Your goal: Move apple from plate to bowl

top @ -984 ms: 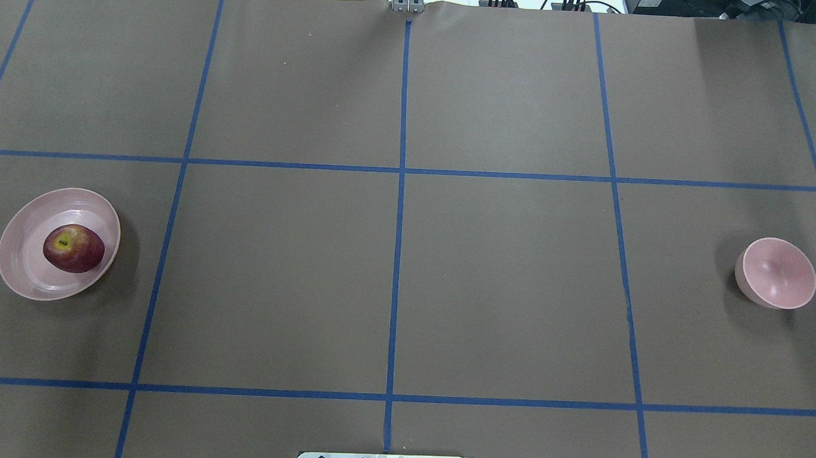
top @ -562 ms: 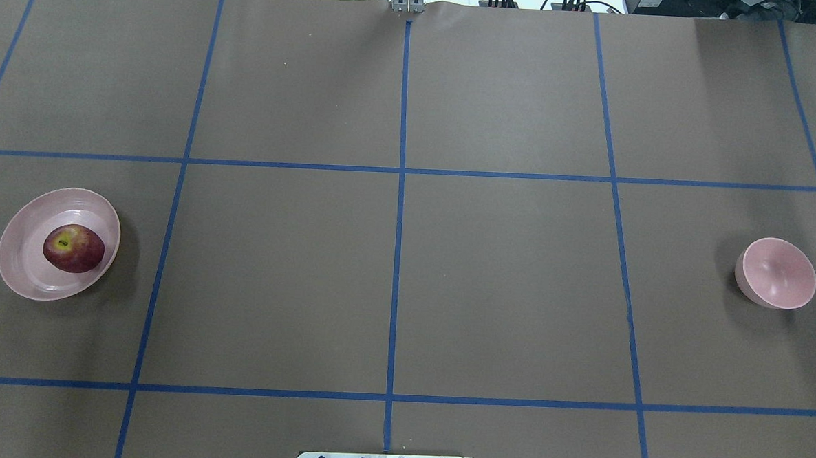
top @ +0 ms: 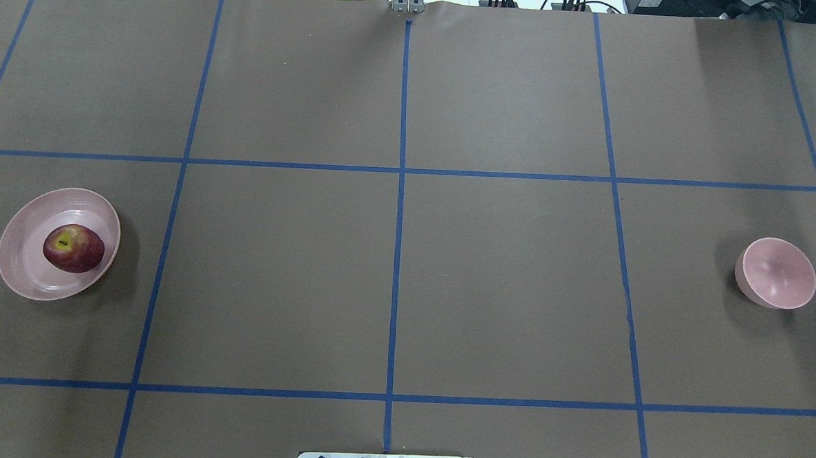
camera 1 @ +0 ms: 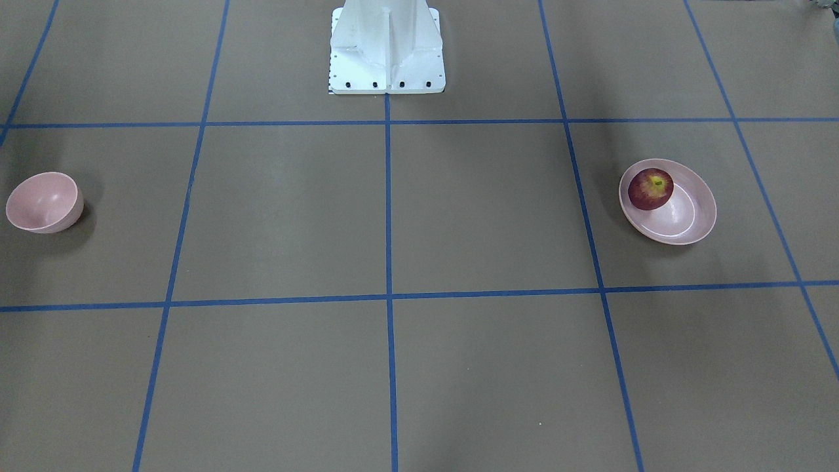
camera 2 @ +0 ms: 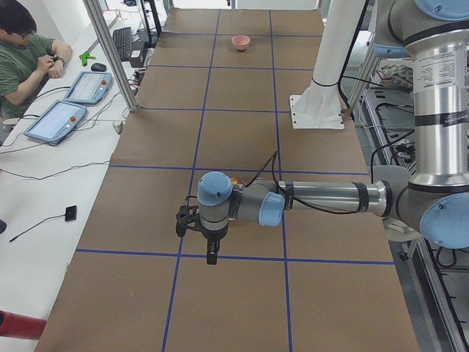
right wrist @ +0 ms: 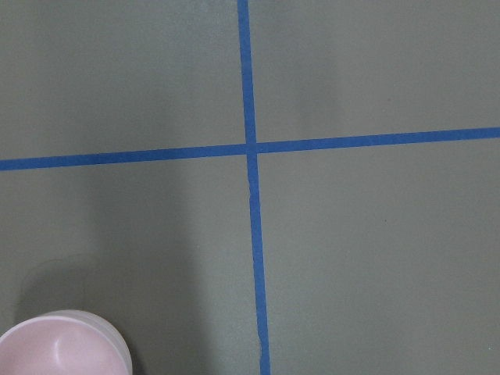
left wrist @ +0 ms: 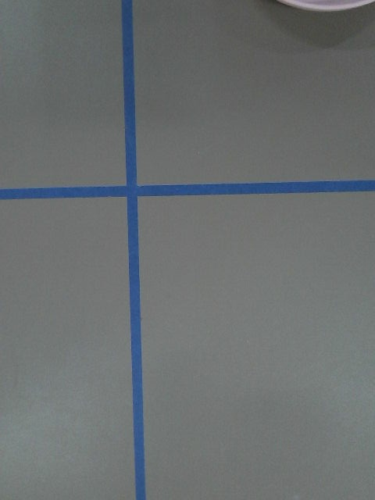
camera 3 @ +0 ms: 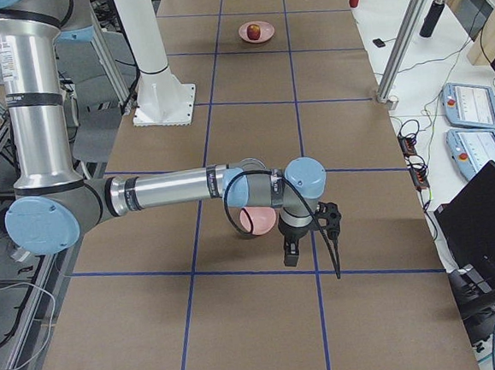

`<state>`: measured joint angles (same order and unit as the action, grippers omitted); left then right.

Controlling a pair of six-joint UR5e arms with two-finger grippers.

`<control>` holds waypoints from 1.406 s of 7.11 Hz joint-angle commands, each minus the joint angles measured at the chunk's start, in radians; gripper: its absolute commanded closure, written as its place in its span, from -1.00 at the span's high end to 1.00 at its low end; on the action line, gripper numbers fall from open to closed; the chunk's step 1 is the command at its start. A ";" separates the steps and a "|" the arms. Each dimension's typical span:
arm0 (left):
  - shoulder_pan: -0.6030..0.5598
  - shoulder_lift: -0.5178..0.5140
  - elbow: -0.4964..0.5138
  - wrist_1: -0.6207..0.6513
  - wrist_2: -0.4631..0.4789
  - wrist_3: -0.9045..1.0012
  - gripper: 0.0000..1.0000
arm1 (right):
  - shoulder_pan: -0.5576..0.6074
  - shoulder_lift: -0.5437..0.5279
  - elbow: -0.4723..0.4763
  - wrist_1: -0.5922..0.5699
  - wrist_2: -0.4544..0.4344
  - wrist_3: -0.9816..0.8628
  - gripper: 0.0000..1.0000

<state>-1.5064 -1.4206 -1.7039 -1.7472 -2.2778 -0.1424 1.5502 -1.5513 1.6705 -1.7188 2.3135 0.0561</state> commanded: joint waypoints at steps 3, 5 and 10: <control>0.005 0.009 0.001 -0.006 -0.012 -0.002 0.98 | -0.002 0.058 -0.005 0.039 0.024 0.019 1.00; 0.005 0.009 0.000 -0.006 -0.014 0.000 0.98 | -0.094 0.045 -0.031 0.127 0.114 0.019 1.00; 0.006 0.009 -0.006 -0.006 -0.035 0.000 0.98 | -0.295 -0.156 -0.023 0.547 0.142 0.100 1.00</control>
<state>-1.5003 -1.4113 -1.7081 -1.7534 -2.3100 -0.1427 1.3002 -1.6792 1.6515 -1.2222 2.4545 0.1388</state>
